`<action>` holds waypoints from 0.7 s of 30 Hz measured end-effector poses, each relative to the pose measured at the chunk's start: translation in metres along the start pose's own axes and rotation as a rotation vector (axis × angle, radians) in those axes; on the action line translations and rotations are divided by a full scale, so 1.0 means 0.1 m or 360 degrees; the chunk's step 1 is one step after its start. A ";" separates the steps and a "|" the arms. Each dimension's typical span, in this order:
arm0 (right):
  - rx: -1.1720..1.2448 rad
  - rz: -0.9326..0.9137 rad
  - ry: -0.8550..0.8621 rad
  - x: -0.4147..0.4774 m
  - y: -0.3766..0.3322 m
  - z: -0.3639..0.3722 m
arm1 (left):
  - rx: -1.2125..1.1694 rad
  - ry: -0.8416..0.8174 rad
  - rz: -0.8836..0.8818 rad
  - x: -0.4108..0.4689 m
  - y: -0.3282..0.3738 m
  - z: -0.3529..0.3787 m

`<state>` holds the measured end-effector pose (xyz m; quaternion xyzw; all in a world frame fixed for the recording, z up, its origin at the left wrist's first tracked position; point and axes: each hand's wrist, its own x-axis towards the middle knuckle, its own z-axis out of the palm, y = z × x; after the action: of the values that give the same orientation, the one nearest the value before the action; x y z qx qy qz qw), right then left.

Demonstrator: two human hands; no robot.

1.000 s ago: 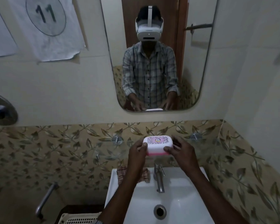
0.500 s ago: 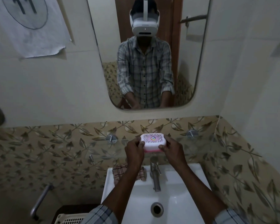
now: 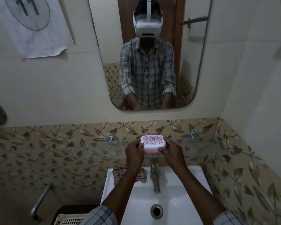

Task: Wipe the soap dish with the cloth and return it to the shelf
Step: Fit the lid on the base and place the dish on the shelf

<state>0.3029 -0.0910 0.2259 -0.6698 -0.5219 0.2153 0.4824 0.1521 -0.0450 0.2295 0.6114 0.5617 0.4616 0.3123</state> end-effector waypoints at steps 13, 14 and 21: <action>-0.0138 -0.0806 0.0235 -0.84 0.11 0.26 | -0.0096 0.0537 0.0114 -1.00 -0.67 -0.54; -0.0147 -0.0804 0.0164 -0.93 0.21 0.41 | -0.0061 0.0538 0.0034 -1.07 -0.87 -0.53; -0.0393 -0.0285 -0.0387 -0.83 0.81 1.44 | 0.0217 0.0209 -0.0518 -0.67 -1.84 -0.43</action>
<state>0.1990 -0.1048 0.0738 -0.6438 -0.6562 0.1853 0.3471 0.0428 -0.0847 0.0656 0.5008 0.7023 0.4047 0.3035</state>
